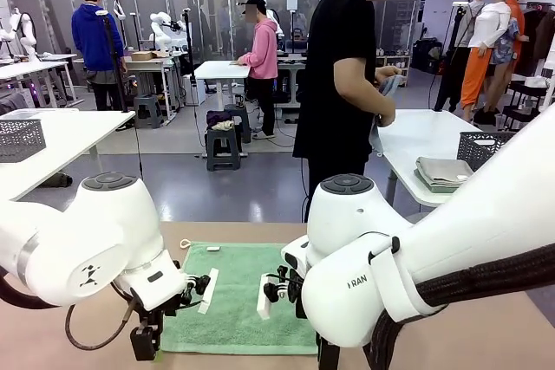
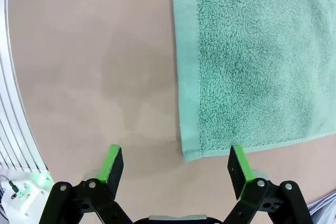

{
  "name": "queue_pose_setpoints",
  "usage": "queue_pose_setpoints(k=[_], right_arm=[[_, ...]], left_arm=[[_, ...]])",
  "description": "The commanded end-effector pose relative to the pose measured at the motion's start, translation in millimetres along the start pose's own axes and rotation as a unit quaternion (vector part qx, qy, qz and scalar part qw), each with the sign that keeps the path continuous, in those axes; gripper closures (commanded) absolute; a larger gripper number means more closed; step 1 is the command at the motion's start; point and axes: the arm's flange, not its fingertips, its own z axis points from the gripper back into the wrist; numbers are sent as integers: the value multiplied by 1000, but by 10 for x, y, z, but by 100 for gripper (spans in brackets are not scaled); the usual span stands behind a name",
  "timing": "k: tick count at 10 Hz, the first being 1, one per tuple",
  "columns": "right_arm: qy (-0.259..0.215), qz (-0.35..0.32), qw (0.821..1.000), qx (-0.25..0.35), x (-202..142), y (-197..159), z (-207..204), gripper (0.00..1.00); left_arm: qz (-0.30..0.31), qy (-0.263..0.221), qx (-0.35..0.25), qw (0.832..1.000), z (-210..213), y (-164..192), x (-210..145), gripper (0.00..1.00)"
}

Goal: Fold the towels and place them in the basket.
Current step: When a person lays out a Towel with hook on the table, fold it in half twice.

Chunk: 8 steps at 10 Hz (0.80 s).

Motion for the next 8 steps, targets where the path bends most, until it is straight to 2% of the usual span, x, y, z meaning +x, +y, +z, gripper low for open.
queue_pose_setpoints(k=[1, 8], right_arm=[[3, 20, 1000, 12, -88, -21, -5, 0], [9, 8, 1000, 25, -95, -95, -151, 0]], left_arm=[[-2, -13, -1, 1000, -103, -147, -135, 0], [3, -10, -14, 1000, -220, -139, -166, 0]])
